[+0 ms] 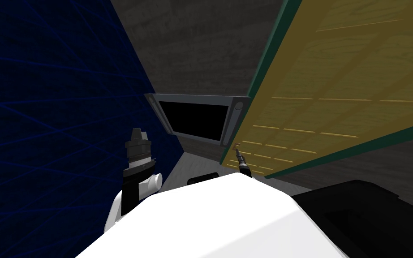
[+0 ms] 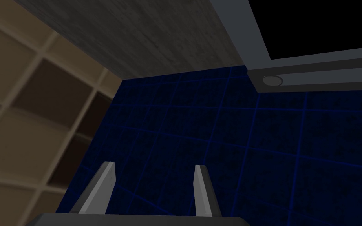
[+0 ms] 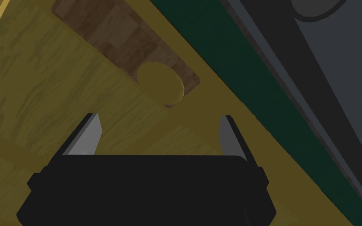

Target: Pull the door open

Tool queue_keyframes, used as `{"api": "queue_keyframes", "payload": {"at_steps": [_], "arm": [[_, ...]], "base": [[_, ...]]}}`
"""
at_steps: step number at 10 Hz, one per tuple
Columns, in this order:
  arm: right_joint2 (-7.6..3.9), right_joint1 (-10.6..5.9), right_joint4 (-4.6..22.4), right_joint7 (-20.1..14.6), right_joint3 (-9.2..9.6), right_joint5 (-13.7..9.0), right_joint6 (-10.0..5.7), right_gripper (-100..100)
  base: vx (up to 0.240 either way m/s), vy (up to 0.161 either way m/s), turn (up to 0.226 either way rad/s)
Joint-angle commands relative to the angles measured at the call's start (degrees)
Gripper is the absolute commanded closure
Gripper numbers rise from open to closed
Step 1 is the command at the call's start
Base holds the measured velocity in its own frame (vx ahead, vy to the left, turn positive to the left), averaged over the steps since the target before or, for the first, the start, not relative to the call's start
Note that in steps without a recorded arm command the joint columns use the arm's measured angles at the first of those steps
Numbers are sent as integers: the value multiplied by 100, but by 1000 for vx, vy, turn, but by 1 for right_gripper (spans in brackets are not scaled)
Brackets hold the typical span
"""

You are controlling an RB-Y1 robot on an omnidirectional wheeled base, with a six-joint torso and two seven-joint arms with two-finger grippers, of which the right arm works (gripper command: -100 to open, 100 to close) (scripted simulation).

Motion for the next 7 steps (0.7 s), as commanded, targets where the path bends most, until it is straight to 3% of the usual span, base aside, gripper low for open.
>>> {"api": "queue_keyframes", "payload": {"at_steps": [1,7], "arm": [[-37,8,48,286,-54,97,-42,-100],[-145,44,190,1145,-240,433,-176,-100]], "base": [[-3,37,-36],[-2,40,-39]]}}
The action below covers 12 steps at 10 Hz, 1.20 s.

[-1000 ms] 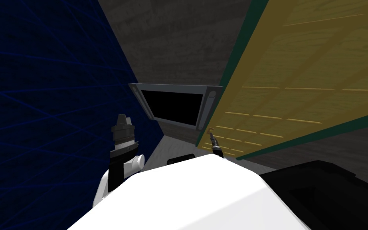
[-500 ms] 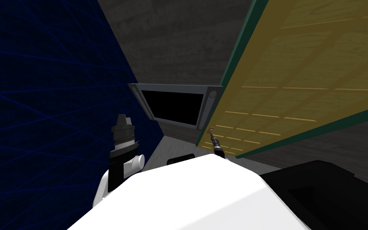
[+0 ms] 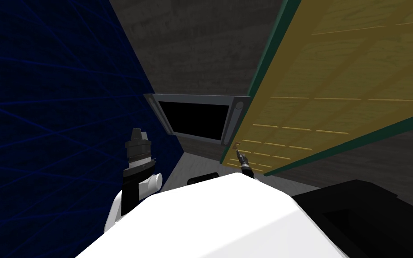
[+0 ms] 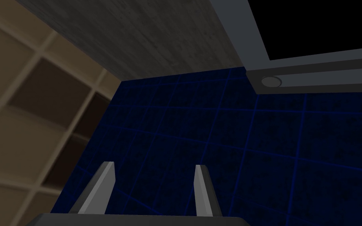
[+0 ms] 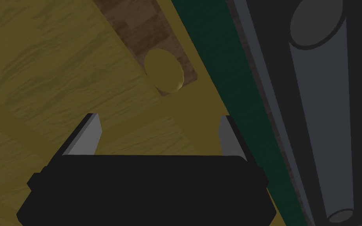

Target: Pull the door open

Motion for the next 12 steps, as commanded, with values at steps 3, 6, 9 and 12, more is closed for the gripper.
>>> {"api": "queue_keyframes", "payload": {"at_steps": [3,6,9,12], "arm": [[-44,6,80,457,-72,131,-69,-100],[-93,22,144,925,-157,284,-130,-100],[-137,37,202,1372,-233,421,-185,-100],[-175,49,251,1774,-298,538,-232,-100]], "base": [[-6,36,-24],[-1,40,-36],[-5,35,-32],[-2,30,-25]]}}
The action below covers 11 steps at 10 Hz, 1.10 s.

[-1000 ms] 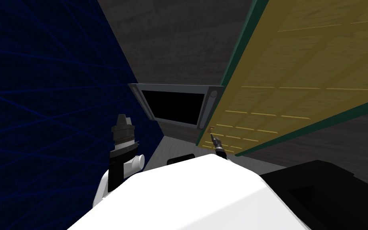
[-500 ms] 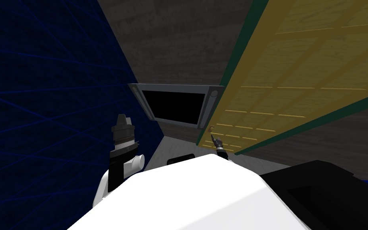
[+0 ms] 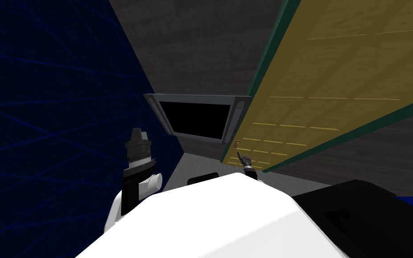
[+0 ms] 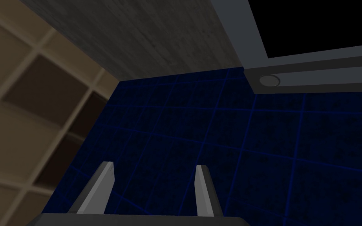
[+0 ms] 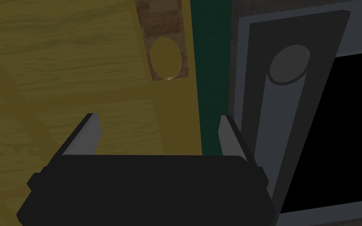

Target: Pull the door open

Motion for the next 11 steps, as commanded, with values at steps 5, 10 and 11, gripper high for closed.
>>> {"api": "queue_keyframes", "payload": {"at_steps": [5,10,11], "arm": [[-60,24,73,736,-110,199,-74,-100],[-27,-72,100,752,-156,149,7,-100],[-20,-97,111,771,-171,140,25,-100]], "base": [[-3,27,-23],[141,-61,27],[192,-80,44]]}}
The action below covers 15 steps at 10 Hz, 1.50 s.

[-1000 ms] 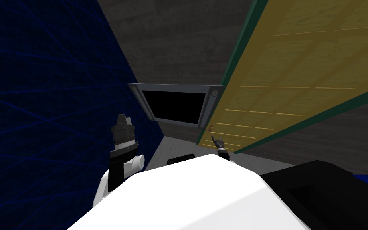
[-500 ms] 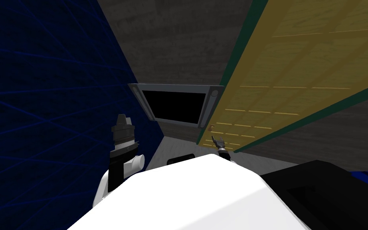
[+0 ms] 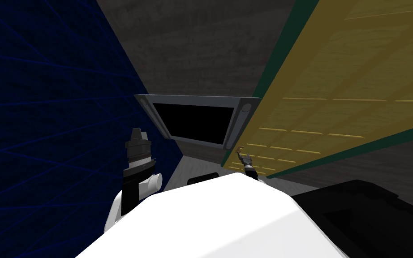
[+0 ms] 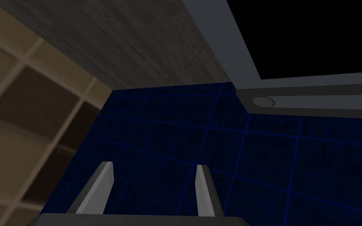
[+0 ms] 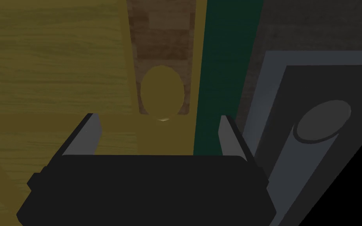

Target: Pull the door open

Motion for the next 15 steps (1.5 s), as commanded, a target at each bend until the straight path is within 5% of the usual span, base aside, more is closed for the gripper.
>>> {"api": "queue_keyframes", "payload": {"at_steps": [1,3,4,9,15], "arm": [[12,-41,20,33,-22,-13,29,-100],[14,-34,-6,33,-24,-15,46,-100],[14,-34,-6,33,-24,-15,46,100],[14,-34,-6,33,-24,-15,46,100],[26,-78,13,-810,74,-122,78,100]], "base": [[207,-100,31],[134,-71,17],[-11,9,-6],[-14,8,2],[-19,-8,15]]}}
